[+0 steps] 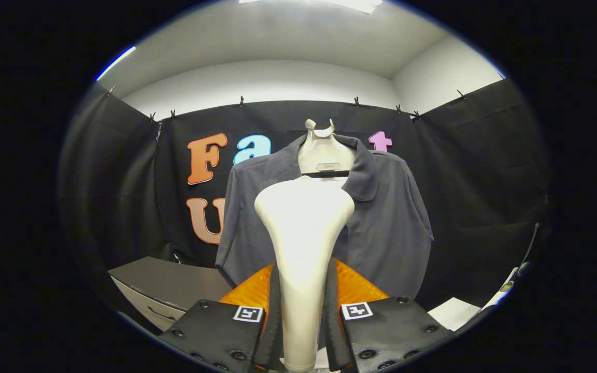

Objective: Iron the clothes twice with a garment steamer, once on the left side and once on the right side.

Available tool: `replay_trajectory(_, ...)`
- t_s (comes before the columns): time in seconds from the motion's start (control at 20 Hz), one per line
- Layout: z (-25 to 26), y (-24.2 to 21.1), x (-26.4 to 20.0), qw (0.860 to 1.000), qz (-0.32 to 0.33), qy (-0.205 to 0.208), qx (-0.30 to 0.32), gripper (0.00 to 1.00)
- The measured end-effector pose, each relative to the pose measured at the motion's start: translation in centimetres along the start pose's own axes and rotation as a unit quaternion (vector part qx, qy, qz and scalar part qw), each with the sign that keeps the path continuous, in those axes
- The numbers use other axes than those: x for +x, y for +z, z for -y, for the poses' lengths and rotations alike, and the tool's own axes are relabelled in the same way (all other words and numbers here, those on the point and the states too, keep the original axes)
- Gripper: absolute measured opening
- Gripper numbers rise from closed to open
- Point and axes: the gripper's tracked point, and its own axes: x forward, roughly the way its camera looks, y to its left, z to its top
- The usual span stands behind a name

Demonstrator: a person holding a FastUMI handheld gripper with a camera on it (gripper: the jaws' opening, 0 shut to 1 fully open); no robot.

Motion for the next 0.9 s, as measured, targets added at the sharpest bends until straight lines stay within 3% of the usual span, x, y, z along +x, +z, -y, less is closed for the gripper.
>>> replay_trajectory(0.4,0.5,-0.7,3.7,1.0,-0.007,0.027,0.0,0.41)
replay_trajectory(0.9,-2.9,-3.5,7.5,0.998,-0.021,0.058,-0.017,0.41)
